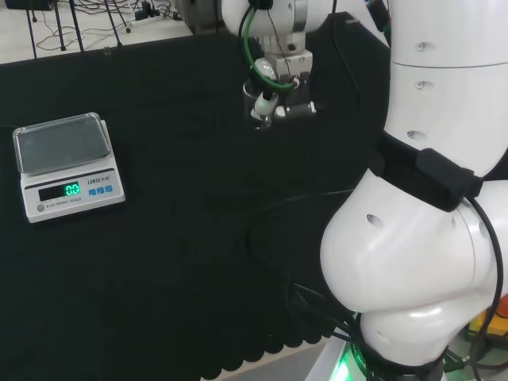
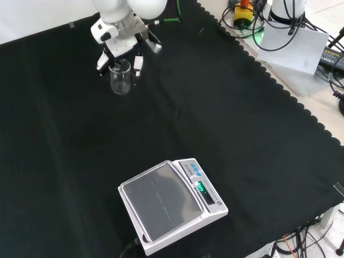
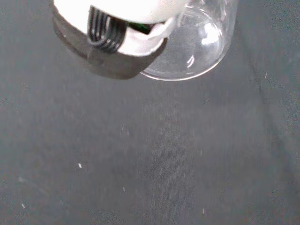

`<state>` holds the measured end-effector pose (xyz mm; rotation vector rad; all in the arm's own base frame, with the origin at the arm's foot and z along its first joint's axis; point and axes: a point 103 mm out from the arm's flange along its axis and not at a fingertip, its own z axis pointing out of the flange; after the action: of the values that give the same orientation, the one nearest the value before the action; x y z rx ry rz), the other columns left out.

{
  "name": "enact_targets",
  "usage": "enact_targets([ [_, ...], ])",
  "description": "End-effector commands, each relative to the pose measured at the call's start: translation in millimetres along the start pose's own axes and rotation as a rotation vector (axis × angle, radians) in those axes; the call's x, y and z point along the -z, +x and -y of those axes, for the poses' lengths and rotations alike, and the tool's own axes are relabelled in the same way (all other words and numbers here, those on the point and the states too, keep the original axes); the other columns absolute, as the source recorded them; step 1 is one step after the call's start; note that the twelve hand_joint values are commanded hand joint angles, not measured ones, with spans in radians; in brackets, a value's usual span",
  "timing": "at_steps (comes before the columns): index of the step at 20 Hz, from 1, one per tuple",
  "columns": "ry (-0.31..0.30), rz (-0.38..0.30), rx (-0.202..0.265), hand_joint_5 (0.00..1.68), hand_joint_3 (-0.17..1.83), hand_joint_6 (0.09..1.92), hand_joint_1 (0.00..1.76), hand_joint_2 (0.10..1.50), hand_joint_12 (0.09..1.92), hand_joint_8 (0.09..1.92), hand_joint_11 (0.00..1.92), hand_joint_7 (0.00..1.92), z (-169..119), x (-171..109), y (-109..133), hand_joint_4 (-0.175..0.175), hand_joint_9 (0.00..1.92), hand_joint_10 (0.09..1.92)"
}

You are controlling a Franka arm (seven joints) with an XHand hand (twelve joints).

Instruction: Put the beaker on the electronic balance.

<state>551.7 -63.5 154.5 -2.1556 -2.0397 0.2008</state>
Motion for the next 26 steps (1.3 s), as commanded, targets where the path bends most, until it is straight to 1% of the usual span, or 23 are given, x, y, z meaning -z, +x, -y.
enact_targets([
  [1, -0.011, 0.015, 0.012, 0.72, 0.05, 1.39, 1.2, 1.22, 0.86, 1.41, 1.31, 0.77, 9, 23, 4, -0.175, 1.13, 1.15],
  [4, -0.007, 0.021, 0.029, 0.72, 0.05, 1.39, 1.2, 1.22, 0.86, 1.41, 1.31, 0.77, 12, 23, 5, -0.175, 1.13, 1.15],
  [7, -0.003, 0.02, 0.039, 0.73, 0.04, 1.38, 1.2, 1.21, 0.86, 1.4, 1.32, 0.77, 13, 28, 10, -0.175, 1.14, 1.14],
  [10, -0.004, 0.02, 0.044, 0.73, 0.04, 1.37, 1.2, 1.21, 0.86, 1.39, 1.32, 0.78, 11, 34, 27, -0.175, 1.14, 1.14],
  [11, -0.009, 0.004, 0.047, 0.73, 0.04, 1.37, 1.2, 1.21, 0.86, 1.39, 1.32, 0.78, 11, 37, 37, -0.175, 1.14, 1.14],
  [12, -0.011, -0.001, 0.053, 0.73, 0.04, 1.37, 1.2, 1.21, 0.86, 1.39, 1.32, 0.78, 11, 38, 49, -0.175, 1.14, 1.14],
  [14, -0.012, 0.013, 0.085, 0.73, 0.04, 1.37, 1.2, 1.21, 0.86, 1.39, 1.32, 0.78, 8, 41, 77, -0.175, 1.15, 1.14],
  [17, -0.009, 0.008, 0.134, 0.74, 0.04, 1.37, 1.2, 1.21, 0.86, 1.38, 1.32, 0.78, 2, 44, 124, -0.175, 1.15, 1.13],
  [20, -0.001, 0.02, 0.205, 0.74, 0.04, 1.36, 1.2, 1.21, 0.86, 1.38, 1.32, 0.78, -2, 42, 176, -0.175, 1.15, 1.13],
  [26, 0.014, 0.056, 0.332, 0.75, 0.04, 1.35, 1.21, 1.21, 0.86, 1.37, 1.32, 0.79, 0, 37, 269, -0.175, 1.16, 1.13],
])
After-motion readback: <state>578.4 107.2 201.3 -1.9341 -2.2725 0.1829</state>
